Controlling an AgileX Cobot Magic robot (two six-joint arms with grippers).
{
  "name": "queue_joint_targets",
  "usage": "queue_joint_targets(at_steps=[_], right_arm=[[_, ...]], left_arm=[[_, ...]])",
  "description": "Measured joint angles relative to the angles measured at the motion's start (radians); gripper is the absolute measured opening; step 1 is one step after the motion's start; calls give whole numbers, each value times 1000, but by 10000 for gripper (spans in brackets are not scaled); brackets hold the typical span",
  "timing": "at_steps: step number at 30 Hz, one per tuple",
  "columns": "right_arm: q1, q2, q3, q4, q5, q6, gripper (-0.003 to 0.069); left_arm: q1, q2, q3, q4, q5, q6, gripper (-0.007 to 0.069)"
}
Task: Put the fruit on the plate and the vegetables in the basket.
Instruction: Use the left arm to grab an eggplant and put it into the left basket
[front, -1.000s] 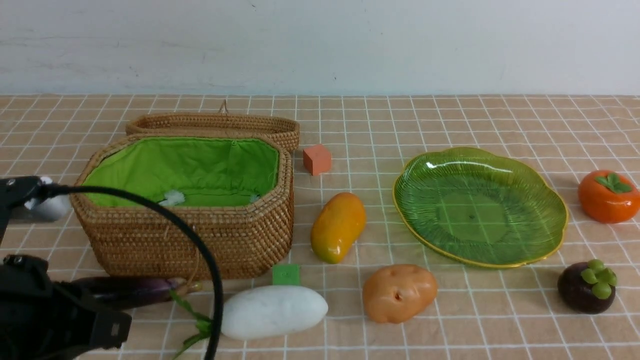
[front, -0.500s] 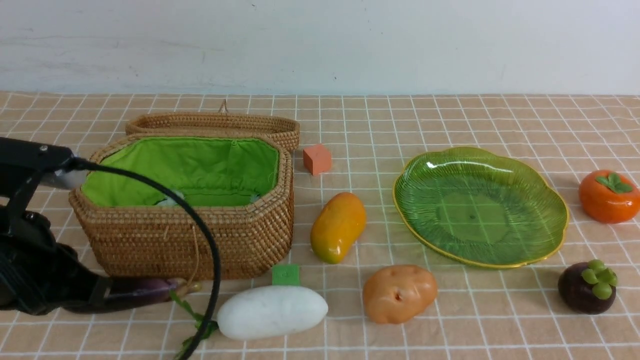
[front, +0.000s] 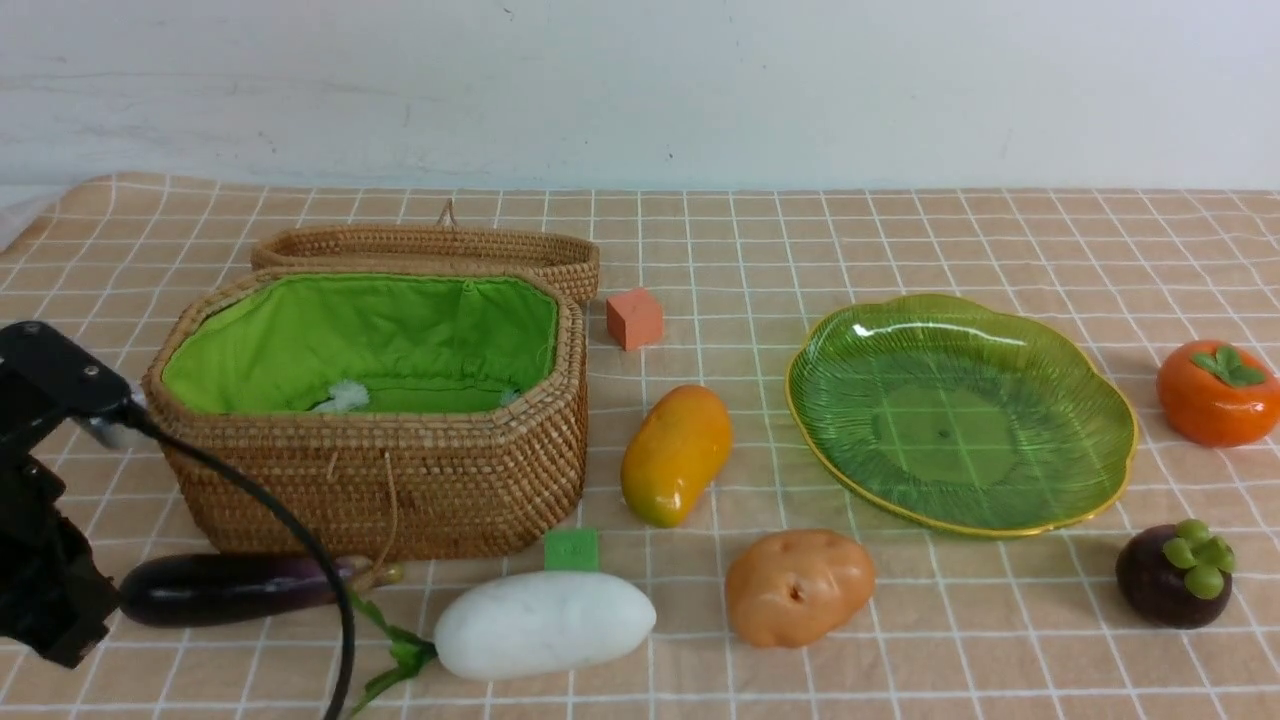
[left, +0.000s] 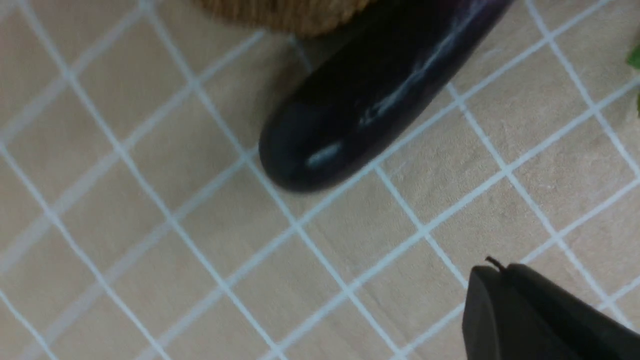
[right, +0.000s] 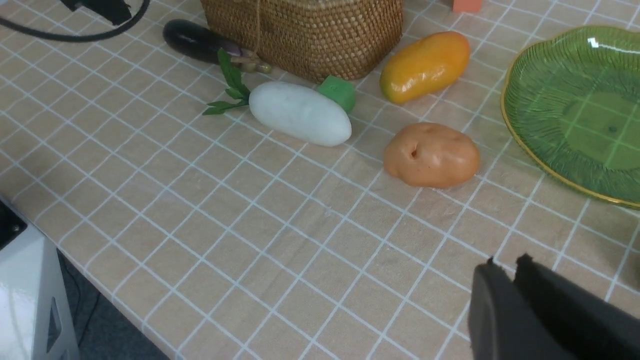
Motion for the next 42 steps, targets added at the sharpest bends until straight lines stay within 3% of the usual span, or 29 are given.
queue_joint_targets(at_steps=[3,4,6,8,10,11,12,14,17,21,27,42], right_arm=[[0,0,4,0,0,-27,71],[0,0,6,0,3,-51,73],[0,0,6,0,3,-71,75],[0,0,6,0,3,-87,78],[0,0,6,0,1,-89,78],[0,0,7,0,-4,-91,78],[0,0,7,0,-8,-91,78],[0,0,7,0,-25,-92,80],[0,0,7,0,-43,-92,82],[0,0,7,2,-57,-92,85],[0,0,7,16,-62,-92,87],[0,0,7,38,-91,-92,89]], left_arm=[[0,9,0,-18,-23,181,-4],[0,29,0,-14,-45,249,39],[0,51,0,-1,-70,272,92],[0,80,0,19,-114,286,222],[0,92,0,20,-132,287,270],[0,109,0,21,-162,294,367],[0,115,0,21,-168,299,390],[0,156,0,21,-205,345,527],[0,205,0,19,-233,418,604],[0,254,0,12,-288,465,608],[0,318,0,0,-348,475,554],[0,375,-12,-9,-327,546,510]])
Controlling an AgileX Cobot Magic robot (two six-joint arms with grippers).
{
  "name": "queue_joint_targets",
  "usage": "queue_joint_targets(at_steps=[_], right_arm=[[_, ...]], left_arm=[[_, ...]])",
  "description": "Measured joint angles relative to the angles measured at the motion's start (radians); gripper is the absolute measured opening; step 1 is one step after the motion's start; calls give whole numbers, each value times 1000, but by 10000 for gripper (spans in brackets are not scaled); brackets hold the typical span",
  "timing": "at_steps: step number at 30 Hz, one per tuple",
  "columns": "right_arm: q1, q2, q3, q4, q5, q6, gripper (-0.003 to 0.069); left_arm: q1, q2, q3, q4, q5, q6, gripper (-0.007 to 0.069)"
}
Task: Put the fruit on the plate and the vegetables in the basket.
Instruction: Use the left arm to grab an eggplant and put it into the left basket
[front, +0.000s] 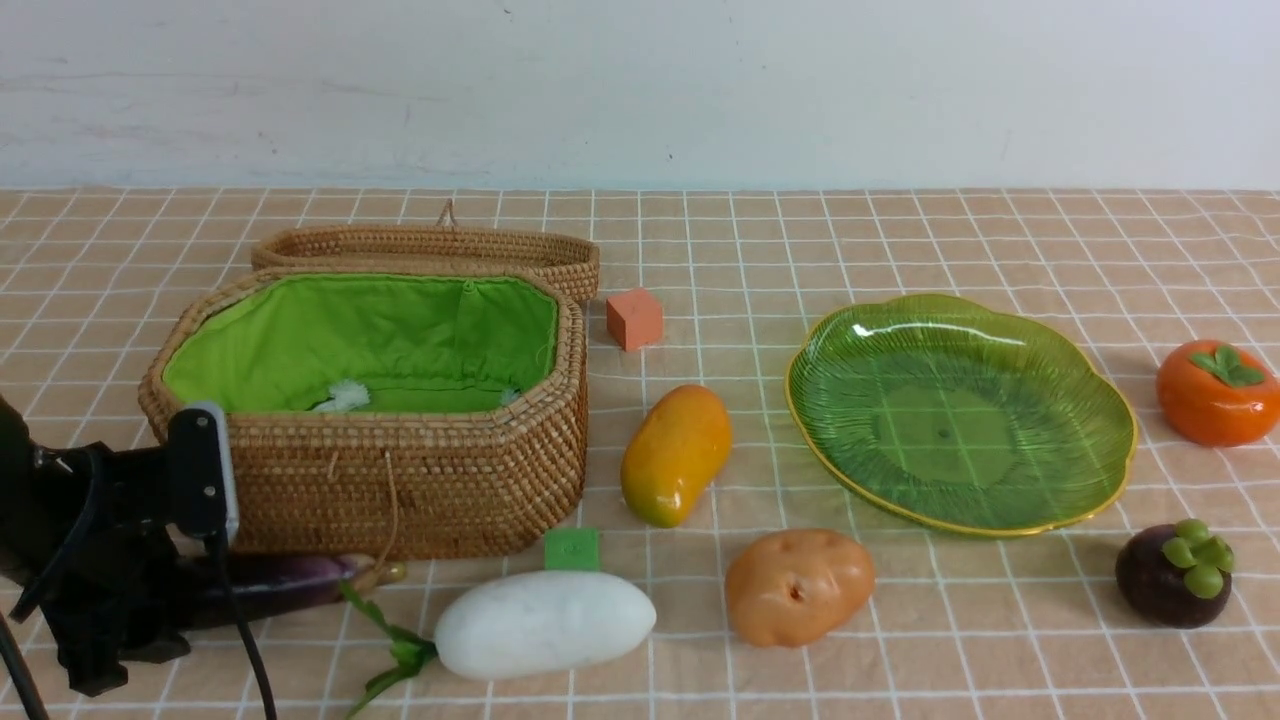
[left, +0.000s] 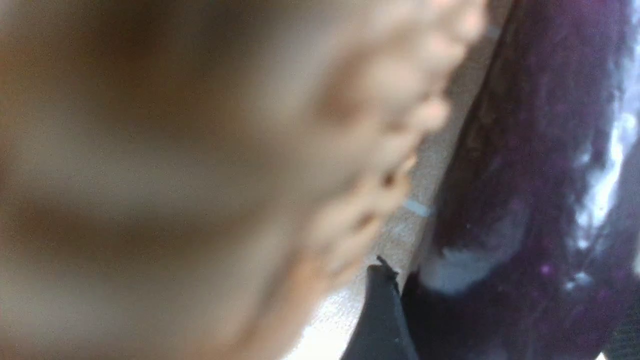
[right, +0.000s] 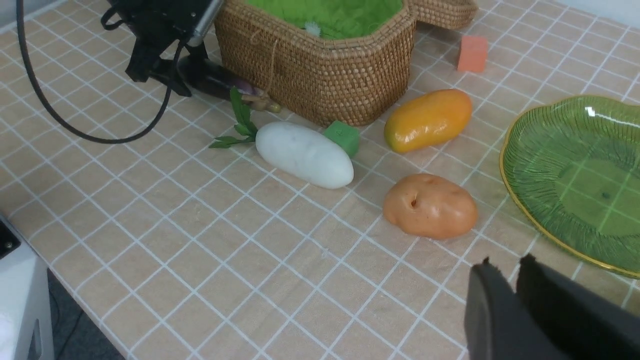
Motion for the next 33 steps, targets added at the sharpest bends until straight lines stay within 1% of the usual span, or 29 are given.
queue_joint_targets(at_steps=[1,3,4,8,10,14,16,19,20,23,24,25,26,27,29,31,32,33], right_arm=[[0,0,0,2,0,0,89],[0,0,0,9,-1,0,90],[0,0,0,10,-1,0,90],[0,0,0,14,-1,0,90],[0,0,0,14,-1,0,90],[0,0,0,14,-1,0,90],[0,0,0,14,-1,0,90],[0,0,0,14,-11,0,90],[0,0,0,14,-13,0,90],[0,0,0,14,-26,0,90],[0,0,0,14,-27,0,90],[0,0,0,14,-36,0,90],[0,0,0,14,-39,0,90],[0,0,0,14,-54,0,90],[0,0,0,14,-65,0,90],[0,0,0,14,-96,0,90],[0,0,0,14,-131,0,90],[0,0,0,14,-137,0,90]], left_arm=[[0,1,0,0,1,1,502],[0,2,0,-1,11,2,417],[0,2,0,-1,13,1,398],[0,2,-3,6,30,-9,399],[-4,-4,-7,34,59,-13,399],[-51,-44,0,150,166,-37,399],[-79,-76,4,192,204,-78,399],[-122,-150,4,233,254,-177,399],[-122,-150,4,233,257,-183,399],[-141,-285,4,275,292,-281,399],[-141,-285,4,275,294,-285,399],[-141,-364,4,279,299,-308,399],[-141,-364,4,279,299,-308,399],[-141,-460,4,268,297,-318,399],[-141,-516,4,251,281,-324,399],[-141,-582,4,193,218,-341,399],[-141,-610,4,129,141,-353,399],[-141,-611,4,121,122,-354,399]])
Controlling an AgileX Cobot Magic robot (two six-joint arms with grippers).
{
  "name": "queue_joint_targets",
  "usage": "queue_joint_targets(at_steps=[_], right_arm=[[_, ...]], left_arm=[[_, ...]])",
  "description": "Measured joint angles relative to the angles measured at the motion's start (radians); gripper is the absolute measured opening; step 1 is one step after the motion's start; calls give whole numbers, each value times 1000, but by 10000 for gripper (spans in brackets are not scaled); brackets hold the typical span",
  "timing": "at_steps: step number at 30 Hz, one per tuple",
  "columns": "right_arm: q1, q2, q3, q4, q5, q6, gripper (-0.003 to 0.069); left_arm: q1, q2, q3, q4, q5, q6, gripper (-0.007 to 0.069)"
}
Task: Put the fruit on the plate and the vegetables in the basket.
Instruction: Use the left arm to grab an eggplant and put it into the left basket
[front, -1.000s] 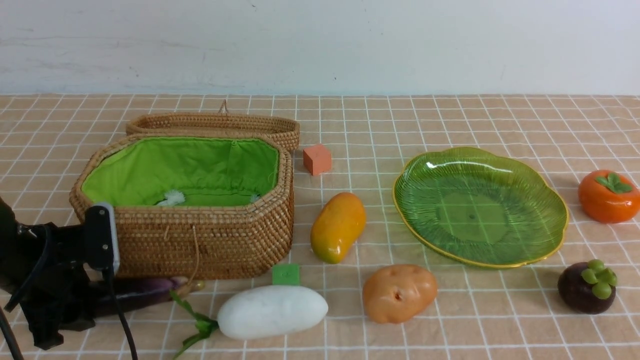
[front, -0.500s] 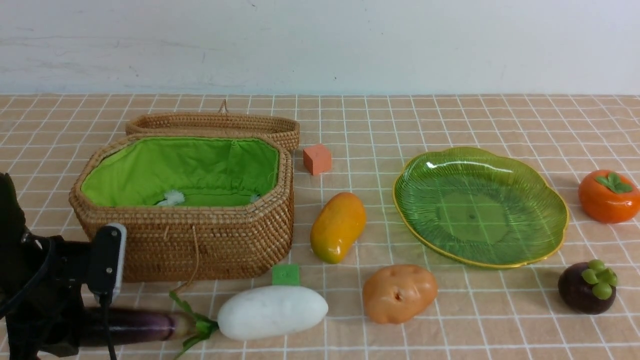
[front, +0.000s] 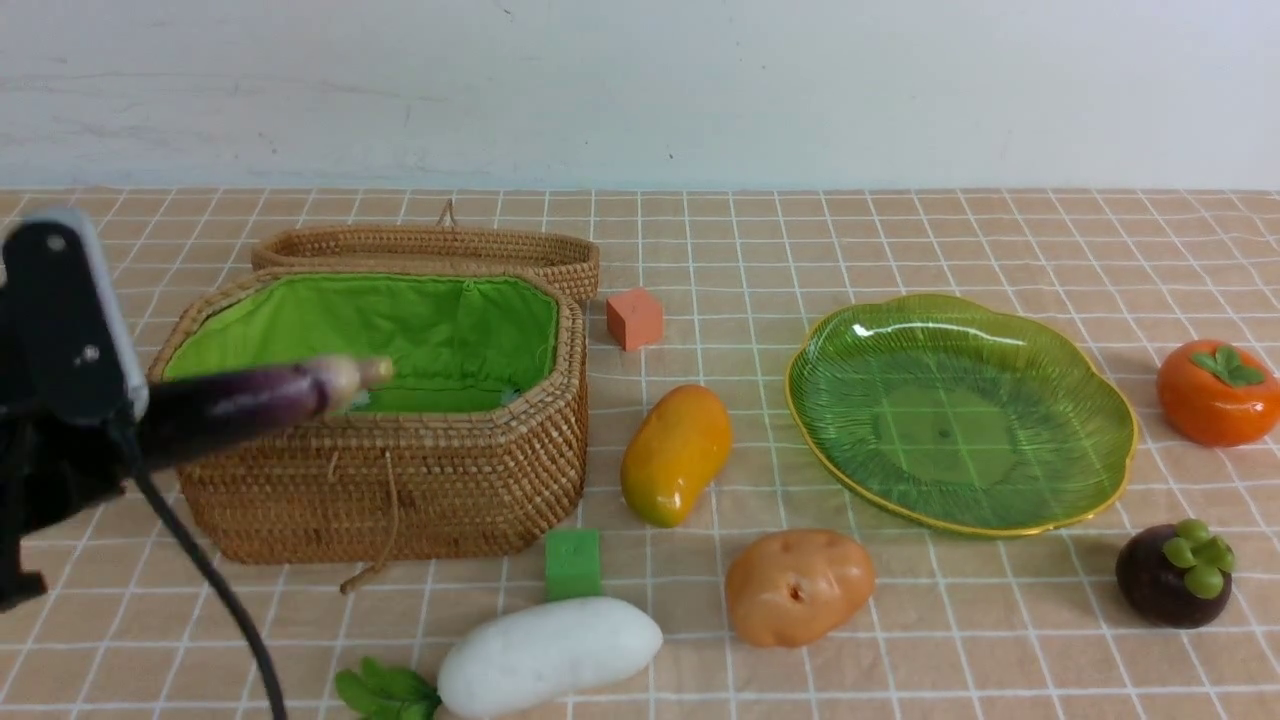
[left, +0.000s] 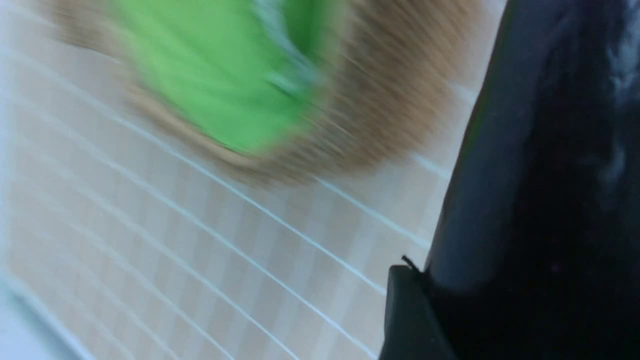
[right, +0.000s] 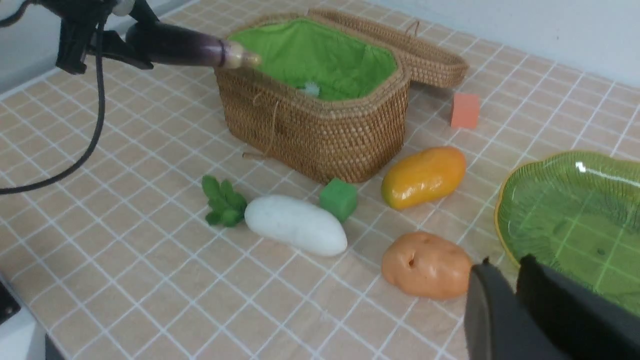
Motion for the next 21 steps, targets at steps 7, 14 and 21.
queue_joint_targets(at_steps=[7,14,21], right_arm=[[0,0,0,3,-190,0,90],[0,0,0,46,-213,0,90],[0,0,0,79,-196,0,90]], left_arm=[[0,176,-122,-174,-138,67,399],[0,408,-275,-189,-172,73,399],[0,447,-290,-186,-174,73,413]])
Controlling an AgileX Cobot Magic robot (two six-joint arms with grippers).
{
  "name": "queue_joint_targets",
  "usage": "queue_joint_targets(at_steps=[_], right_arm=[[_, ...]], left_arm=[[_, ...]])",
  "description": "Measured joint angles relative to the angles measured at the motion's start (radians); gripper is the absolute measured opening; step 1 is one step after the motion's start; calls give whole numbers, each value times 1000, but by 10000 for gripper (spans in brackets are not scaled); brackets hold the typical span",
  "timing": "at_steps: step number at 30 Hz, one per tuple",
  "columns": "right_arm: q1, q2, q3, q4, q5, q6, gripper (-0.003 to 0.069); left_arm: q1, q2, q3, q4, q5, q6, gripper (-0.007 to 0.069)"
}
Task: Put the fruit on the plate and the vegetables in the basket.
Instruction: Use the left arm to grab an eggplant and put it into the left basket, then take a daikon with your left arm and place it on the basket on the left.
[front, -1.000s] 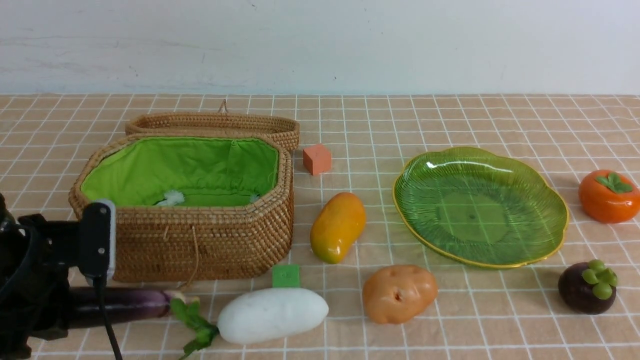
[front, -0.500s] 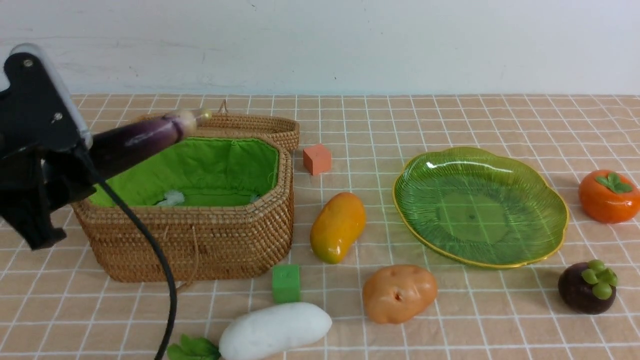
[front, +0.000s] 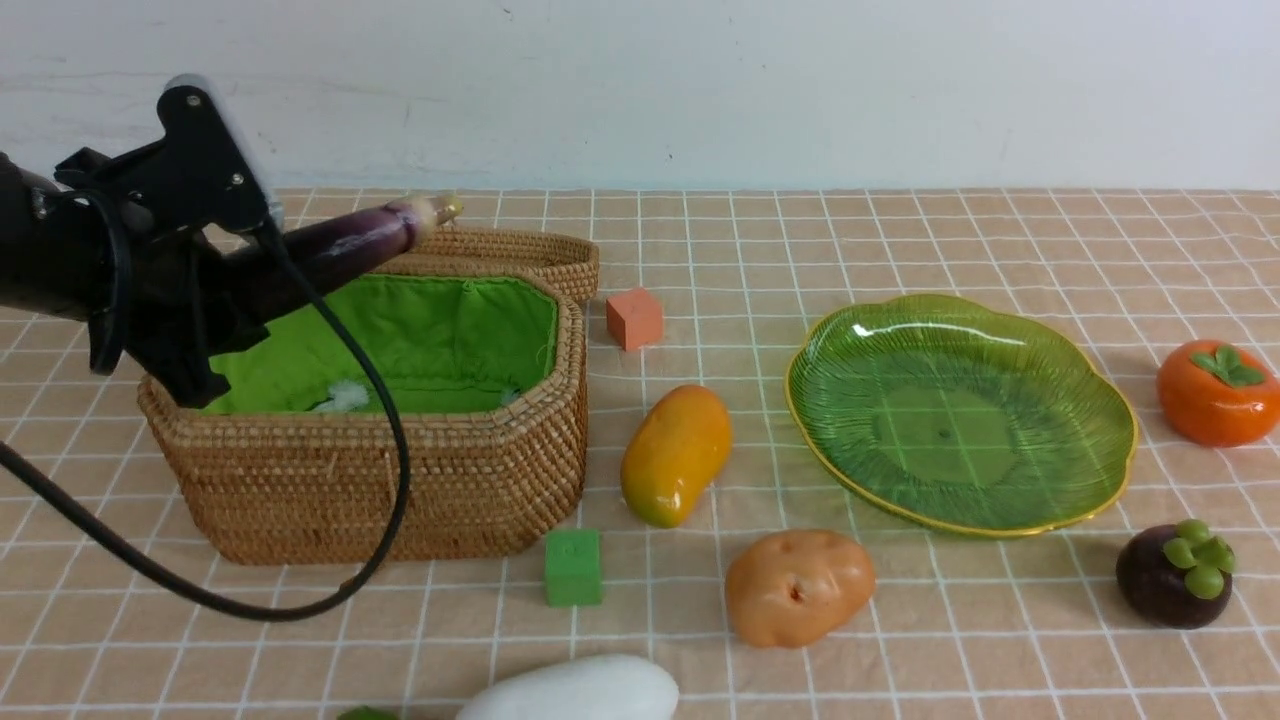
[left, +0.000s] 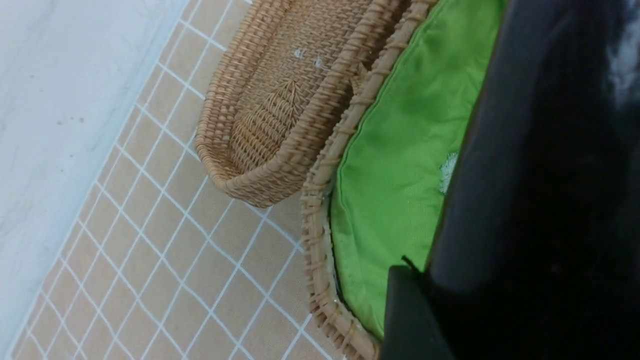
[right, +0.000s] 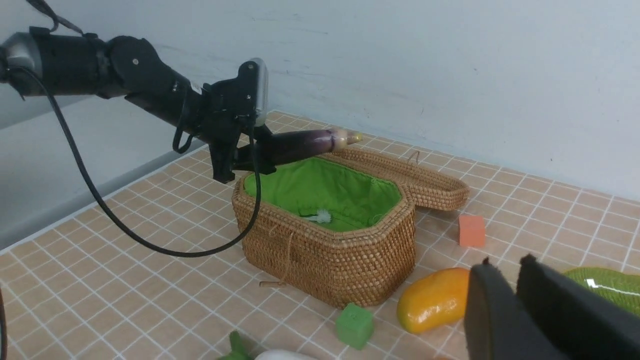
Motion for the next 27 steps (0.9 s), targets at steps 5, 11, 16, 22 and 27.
queue_joint_targets(at_steps=[5,11,16,22,27], right_arm=[[0,0,0,3,0,0,90],[0,0,0,3,1,0,90],[0,0,-5,3,86,1,95],[0,0,-41,3,311,11,101],[0,0,-43,2,415,13,102]], left_arm=[[0,-1,-2,0,34,-8,552],[0,-9,-4,-61,118,-146,572],[-21,-70,-4,-181,195,-436,367],[-321,-164,-8,-99,460,-570,1],[-641,-131,53,108,509,-822,31]])
